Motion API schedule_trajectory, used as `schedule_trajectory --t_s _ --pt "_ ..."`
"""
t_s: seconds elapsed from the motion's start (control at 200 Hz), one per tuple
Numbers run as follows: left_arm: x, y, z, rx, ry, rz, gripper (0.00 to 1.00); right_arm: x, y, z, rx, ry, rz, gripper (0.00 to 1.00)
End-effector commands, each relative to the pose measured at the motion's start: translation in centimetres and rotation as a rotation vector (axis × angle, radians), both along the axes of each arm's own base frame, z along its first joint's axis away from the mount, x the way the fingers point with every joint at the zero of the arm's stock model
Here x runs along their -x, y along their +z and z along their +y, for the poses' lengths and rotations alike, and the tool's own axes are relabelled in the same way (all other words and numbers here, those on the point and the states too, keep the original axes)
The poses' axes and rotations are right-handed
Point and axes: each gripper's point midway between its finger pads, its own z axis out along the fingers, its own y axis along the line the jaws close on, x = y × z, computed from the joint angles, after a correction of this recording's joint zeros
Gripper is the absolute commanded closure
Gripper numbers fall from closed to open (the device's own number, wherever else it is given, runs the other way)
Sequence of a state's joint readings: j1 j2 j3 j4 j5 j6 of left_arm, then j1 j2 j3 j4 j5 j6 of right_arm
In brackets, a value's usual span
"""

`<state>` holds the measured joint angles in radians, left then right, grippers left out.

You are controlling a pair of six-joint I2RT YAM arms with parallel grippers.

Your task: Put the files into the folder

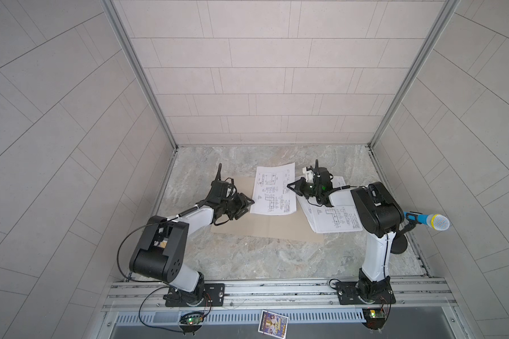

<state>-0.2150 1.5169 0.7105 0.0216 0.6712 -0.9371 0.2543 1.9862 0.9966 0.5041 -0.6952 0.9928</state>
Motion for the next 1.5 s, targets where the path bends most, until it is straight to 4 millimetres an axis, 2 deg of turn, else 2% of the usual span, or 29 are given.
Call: schedule_trajectory --t_s 0.0,0.07,0.2,0.285,0.365,0.495,0.625,0.715,0.906,1.041,1.126,1.276,1.496 --pt "0.1 0.5 3.6 -0.139 0.0 -0.005 0.34 0.0 -0.4 -0.2 0.053 0.021 0.004 1.0" --pt "-0.1 0.5 6.4 -0.238 0.015 -0.001 0.29 -0.3 0.2 -0.2 0.078 0.03 -0.012 1.0" --pt "-0.8 0.9 11.4 -0.402 0.092 0.027 0.28 -1.5 1.9 0.5 0.105 0.033 -0.076 1.0" --pt "-1.0 0.9 13.9 -0.523 0.158 0.031 0.27 -2.5 3.0 1.5 0.102 0.038 -0.122 1.0" --pt "-1.0 0.0 15.2 -0.574 0.218 0.063 0.27 -3.6 4.2 2.4 0.099 0.035 -0.171 1.0" --pt "-0.5 -2.8 15.2 -0.567 0.196 0.146 0.27 -5.1 5.9 4.0 0.078 0.037 -0.24 1.0" --pt "-0.4 -4.9 13.4 -0.448 0.178 0.173 0.28 -5.7 6.8 6.4 0.082 0.086 -0.301 1.0" --pt "-0.2 -5.0 13.4 -0.442 0.186 0.165 0.28 -6.0 6.6 7.6 0.084 0.109 -0.317 1.0" --pt "0.3 -5.7 13.6 -0.428 0.202 0.185 0.27 -6.9 6.2 8.9 0.118 0.131 -0.357 1.0" --pt "-0.1 -5.6 11.3 -0.28 0.181 0.141 0.27 -7.3 6.4 9.6 0.147 0.143 -0.377 1.0" --pt "0.5 -5.3 10.8 -0.238 0.196 0.145 0.28 -7.4 6.6 9.8 0.151 0.138 -0.395 1.0" --pt "1.7 -4.8 11.1 -0.249 0.213 0.14 0.28 -7.7 6.6 10.2 0.166 0.13 -0.411 1.0" --pt "3.3 -4.2 10.7 -0.221 0.226 0.133 0.28 -7.7 6.6 12.1 0.179 0.151 -0.45 1.0"
